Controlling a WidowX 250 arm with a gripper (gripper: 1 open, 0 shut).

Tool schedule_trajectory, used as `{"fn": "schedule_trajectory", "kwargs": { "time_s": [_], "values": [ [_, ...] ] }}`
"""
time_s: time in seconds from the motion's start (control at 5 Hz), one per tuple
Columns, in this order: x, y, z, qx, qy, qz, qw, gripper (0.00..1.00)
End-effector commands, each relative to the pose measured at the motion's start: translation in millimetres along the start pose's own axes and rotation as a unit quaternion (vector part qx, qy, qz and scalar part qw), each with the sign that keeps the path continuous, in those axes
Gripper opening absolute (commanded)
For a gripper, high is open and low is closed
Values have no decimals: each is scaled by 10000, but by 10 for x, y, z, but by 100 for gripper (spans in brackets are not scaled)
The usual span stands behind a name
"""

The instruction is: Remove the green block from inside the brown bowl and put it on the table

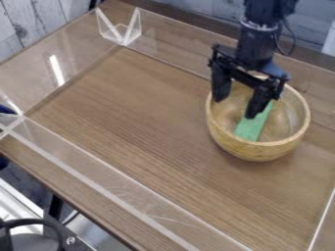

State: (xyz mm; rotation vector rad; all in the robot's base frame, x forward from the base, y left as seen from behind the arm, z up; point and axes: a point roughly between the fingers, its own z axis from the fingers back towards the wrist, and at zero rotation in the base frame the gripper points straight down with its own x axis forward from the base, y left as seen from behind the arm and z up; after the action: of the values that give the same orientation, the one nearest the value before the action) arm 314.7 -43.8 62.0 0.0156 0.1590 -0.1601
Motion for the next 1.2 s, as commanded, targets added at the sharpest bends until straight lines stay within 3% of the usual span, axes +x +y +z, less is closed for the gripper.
{"fn": "schedule_trajectory", "kwargs": {
  "time_s": [0.0,1.0],
  "values": [
    [165,-19,153,55,-318,-68,9995,100],
    [362,-50,-86,54,-120,-191,9997,100]
  ]
}}
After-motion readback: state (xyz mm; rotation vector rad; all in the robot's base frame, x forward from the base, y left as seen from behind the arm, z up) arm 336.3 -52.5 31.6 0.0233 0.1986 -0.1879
